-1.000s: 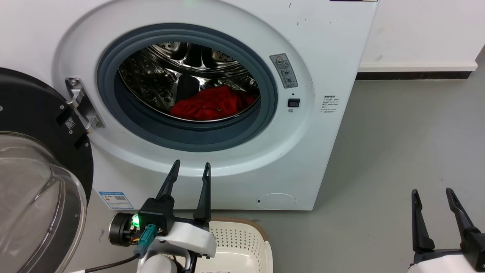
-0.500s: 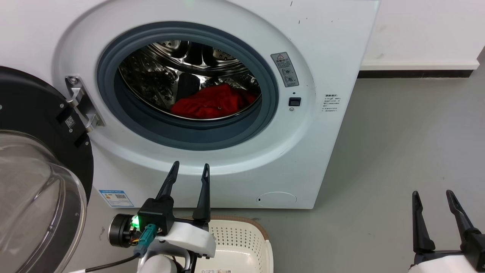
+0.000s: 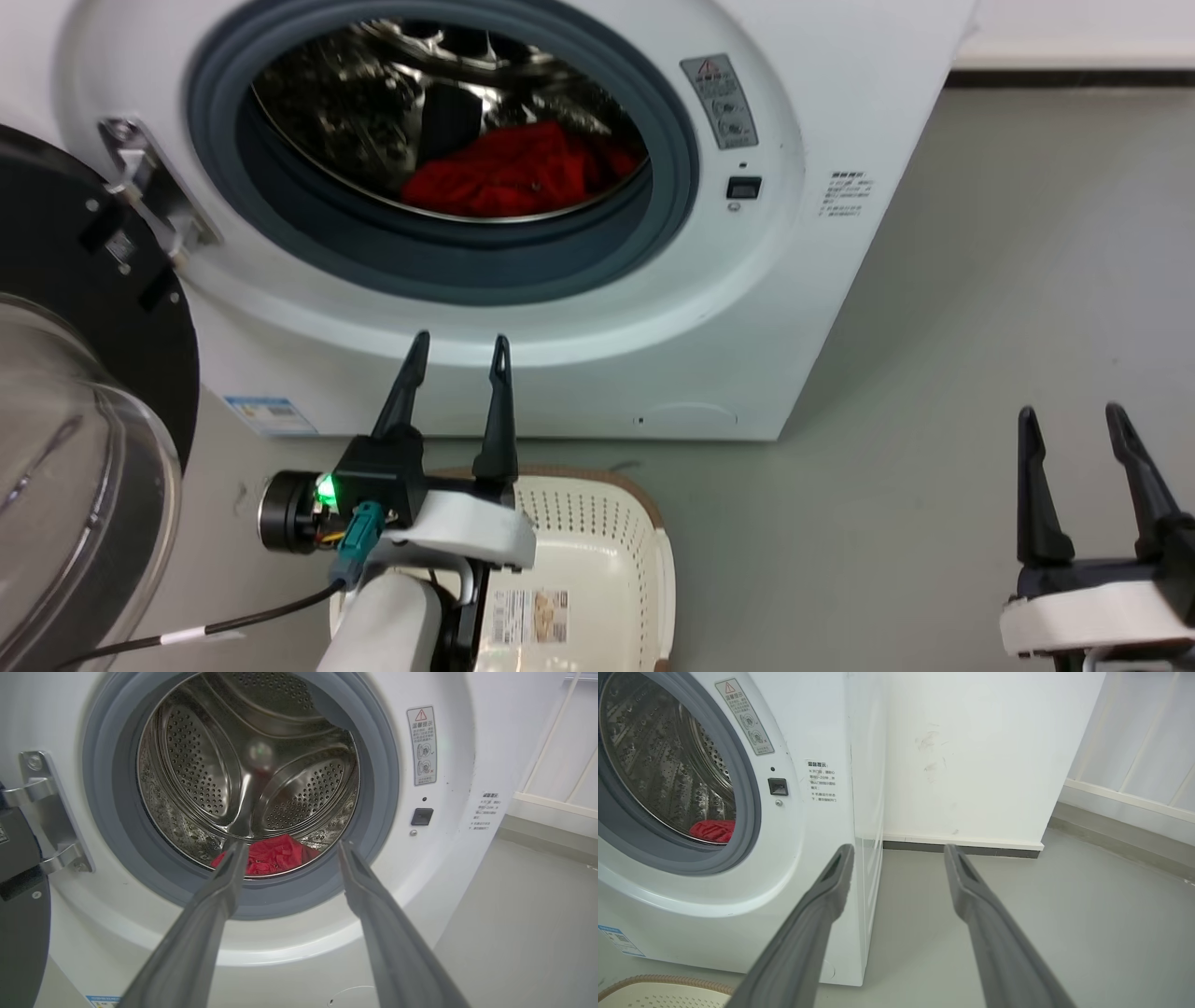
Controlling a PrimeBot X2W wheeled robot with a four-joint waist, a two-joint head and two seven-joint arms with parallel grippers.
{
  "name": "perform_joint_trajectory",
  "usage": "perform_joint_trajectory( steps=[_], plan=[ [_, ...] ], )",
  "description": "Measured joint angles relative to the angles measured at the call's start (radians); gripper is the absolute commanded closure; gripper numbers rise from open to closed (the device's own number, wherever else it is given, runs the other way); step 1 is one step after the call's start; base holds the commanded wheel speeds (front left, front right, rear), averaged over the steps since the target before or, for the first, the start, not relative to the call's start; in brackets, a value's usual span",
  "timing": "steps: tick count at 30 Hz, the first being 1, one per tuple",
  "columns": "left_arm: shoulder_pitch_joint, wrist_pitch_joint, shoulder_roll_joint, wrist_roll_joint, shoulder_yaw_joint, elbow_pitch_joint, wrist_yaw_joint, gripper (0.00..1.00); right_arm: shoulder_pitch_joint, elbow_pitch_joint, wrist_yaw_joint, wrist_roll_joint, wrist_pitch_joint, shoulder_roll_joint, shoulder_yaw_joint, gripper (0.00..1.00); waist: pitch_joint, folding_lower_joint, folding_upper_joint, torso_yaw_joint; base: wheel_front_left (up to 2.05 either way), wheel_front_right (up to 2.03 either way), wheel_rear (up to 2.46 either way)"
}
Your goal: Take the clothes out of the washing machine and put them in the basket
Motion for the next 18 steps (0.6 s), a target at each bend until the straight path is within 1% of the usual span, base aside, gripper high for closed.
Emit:
perform_joint_trajectory(
  steps=[6,7,11,18],
  plan=[
    [-0.065,0.000,0.000,0.001,-0.002,-0.015,0.037,0.00,-0.058,-0.016,0.000,0.006,-0.009,0.000,0.013,0.00,0.103,0.0000,0.0000,-0.003,0.00,0.00,0.00],
    [-0.095,0.000,0.000,0.002,-0.003,-0.023,0.058,0.00,-0.088,-0.020,0.000,0.009,-0.013,0.000,0.020,0.00,0.157,0.0000,0.0000,-0.006,0.00,0.00,0.00],
    [-0.151,0.000,0.000,0.008,0.005,-0.028,0.090,0.00,-0.131,-0.026,0.000,0.011,-0.016,0.000,0.031,0.00,0.232,0.0000,0.0000,-0.012,0.00,0.00,0.00],
    [-0.308,0.000,0.000,0.025,0.066,0.018,0.092,0.00,-0.197,-0.034,0.000,0.020,-0.019,0.000,0.053,0.00,0.366,0.0001,0.0000,-0.034,0.00,0.00,0.00]
  ],
)
